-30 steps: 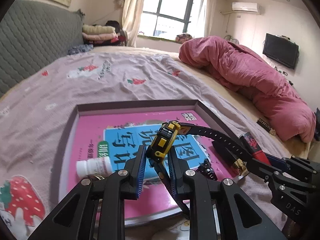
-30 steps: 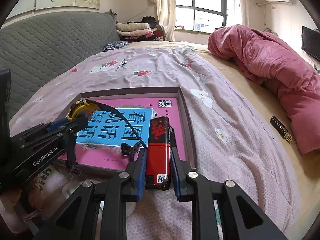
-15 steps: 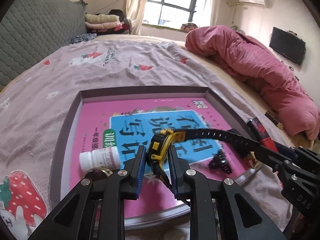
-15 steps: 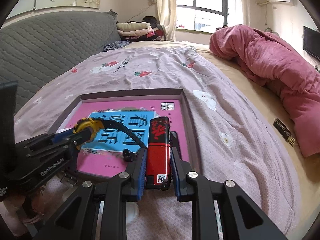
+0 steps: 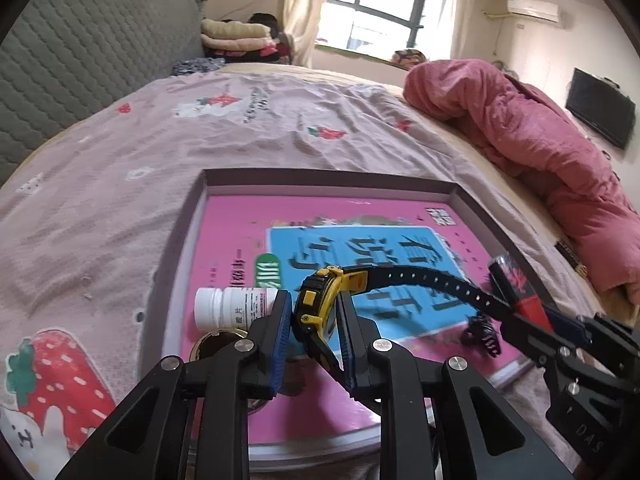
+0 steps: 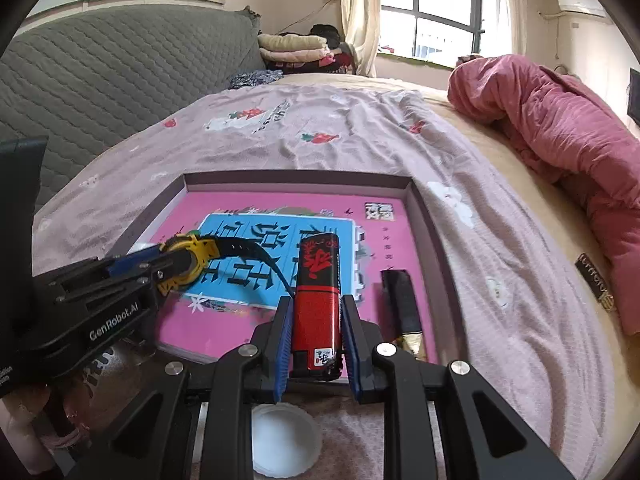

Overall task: Organize rigid objects
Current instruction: 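Lower the yellow watch into the tray with left tool while right lowers red lighter, then open the right tool to release the red lighter on the book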

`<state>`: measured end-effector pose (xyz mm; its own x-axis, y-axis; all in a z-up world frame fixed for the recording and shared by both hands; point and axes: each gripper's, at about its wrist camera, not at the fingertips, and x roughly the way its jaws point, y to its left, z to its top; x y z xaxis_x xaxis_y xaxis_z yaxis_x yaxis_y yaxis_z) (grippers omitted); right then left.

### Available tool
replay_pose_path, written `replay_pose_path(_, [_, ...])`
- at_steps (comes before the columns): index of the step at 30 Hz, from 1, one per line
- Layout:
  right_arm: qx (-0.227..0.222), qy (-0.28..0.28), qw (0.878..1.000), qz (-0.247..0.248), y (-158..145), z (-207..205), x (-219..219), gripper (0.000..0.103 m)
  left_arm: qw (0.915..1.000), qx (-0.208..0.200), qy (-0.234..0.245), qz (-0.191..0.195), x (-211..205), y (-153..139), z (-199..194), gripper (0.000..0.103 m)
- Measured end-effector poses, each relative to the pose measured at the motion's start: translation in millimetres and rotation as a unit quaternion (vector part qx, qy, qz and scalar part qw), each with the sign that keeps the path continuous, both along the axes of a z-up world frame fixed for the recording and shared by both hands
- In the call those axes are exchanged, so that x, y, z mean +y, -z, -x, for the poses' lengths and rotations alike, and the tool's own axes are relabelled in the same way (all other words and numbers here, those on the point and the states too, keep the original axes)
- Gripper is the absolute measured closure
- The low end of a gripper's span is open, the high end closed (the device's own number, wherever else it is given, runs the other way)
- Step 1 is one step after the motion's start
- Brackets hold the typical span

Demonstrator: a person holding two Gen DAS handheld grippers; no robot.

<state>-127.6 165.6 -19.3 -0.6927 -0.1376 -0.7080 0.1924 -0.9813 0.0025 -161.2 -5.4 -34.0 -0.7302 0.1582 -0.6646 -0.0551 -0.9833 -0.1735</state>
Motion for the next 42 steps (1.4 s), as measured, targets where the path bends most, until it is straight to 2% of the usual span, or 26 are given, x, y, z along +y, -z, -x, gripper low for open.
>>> replay_pose_path(11, [-0.024, -0.036, 0.999, 0.015, 10, 5, -20, 0.082, 0.9998, -0.001, -0.020, 0.001, -10, 0, 2, 0.080])
replay_pose_path(18, [-0.033, -0.062, 0.998, 0.005, 15, 6, -38, 0.082, 0.9998, 0.000, -0.019, -0.001, -11, 0, 2, 0.080])
replay_pose_path(30, [-0.039, -0.043, 0.998, 0.006, 16, 5, -30, 0.082, 1.0000, 0.002, -0.009, -0.002, -8, -1, 2, 0.080])
replay_pose_path(42, [-0.030, -0.017, 0.999, 0.025, 4, -15, 3, 0.082, 0.9998, 0.012, 0.015, 0.009, 4, -5, -3, 0.079])
